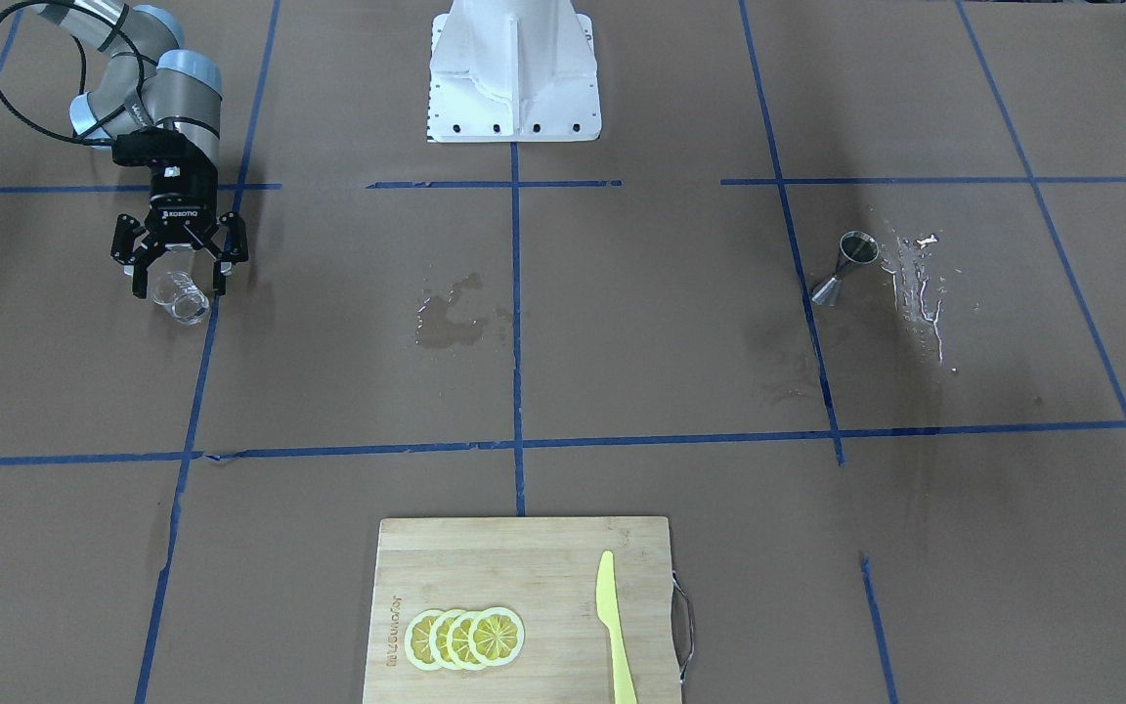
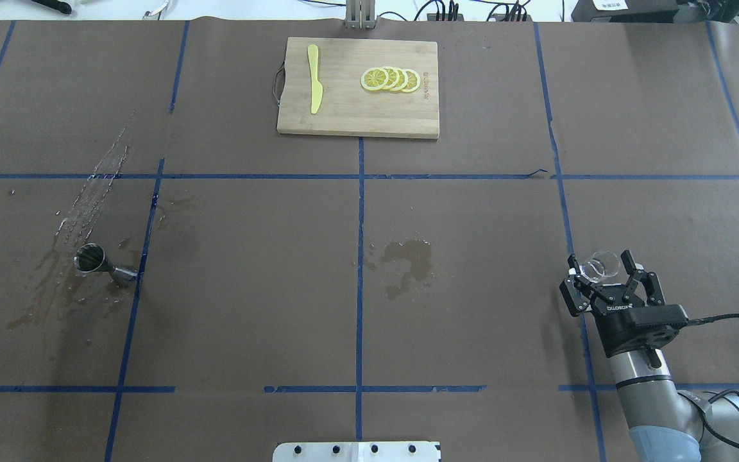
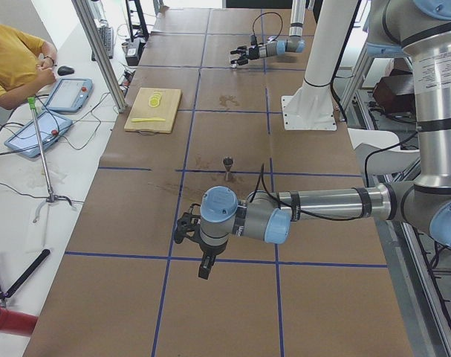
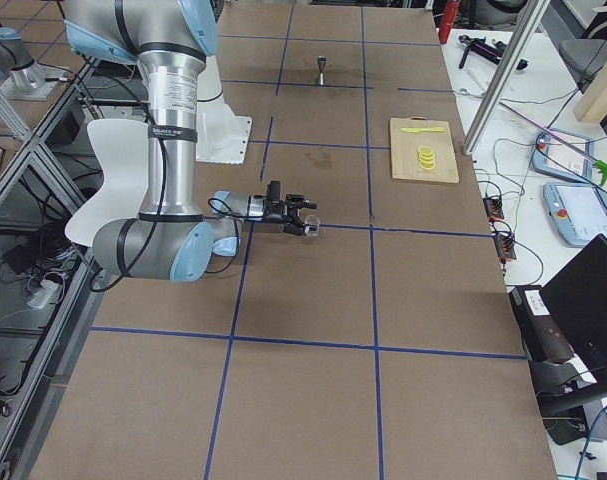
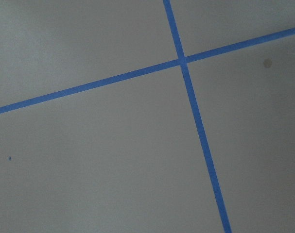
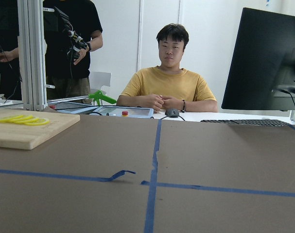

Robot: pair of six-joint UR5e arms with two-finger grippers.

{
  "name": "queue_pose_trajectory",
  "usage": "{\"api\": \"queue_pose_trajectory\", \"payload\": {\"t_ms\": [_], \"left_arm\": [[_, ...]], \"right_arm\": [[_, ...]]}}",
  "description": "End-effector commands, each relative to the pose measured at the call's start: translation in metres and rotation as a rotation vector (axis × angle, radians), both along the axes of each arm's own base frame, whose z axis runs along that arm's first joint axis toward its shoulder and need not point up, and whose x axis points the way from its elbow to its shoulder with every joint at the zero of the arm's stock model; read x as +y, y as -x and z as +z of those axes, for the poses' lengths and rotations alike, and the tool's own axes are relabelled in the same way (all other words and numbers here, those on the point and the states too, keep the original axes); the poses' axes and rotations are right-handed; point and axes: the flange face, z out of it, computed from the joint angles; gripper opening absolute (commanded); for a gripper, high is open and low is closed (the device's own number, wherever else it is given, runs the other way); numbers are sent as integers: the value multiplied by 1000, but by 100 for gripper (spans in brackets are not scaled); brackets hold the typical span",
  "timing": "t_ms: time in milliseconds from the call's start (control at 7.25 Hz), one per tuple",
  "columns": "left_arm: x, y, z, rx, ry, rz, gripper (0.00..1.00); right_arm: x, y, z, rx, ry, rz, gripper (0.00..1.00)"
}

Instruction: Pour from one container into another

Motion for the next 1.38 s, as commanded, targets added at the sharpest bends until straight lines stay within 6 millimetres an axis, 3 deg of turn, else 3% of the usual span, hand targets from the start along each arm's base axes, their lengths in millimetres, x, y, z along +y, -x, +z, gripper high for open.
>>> {"api": "queue_pose_trajectory", "payload": {"t_ms": [0,276,414,690,966,1241], "left_arm": [[0,0,-1,1,-3,1,100],[-1,1,-1,1,-3,-1,100],[-1,1,-1,1,-4,0,100],[-1,1,-2,1,-7,0,100],[-1,0,-1,1,-2,0,100],[-1,1,0,1,1,-1,100]], "right_arm": [[0,-7,-43,-25,-16,-4,100],[-33,-25,-66,-9,12,-40,100],[-62,-40,-69,-15,46,-62,100],[-140,-92,-58,23,174,-145,100],[-200,-162,-40,39,330,-277,100],[-237,-253,-18,129,485,-472,100]]}}
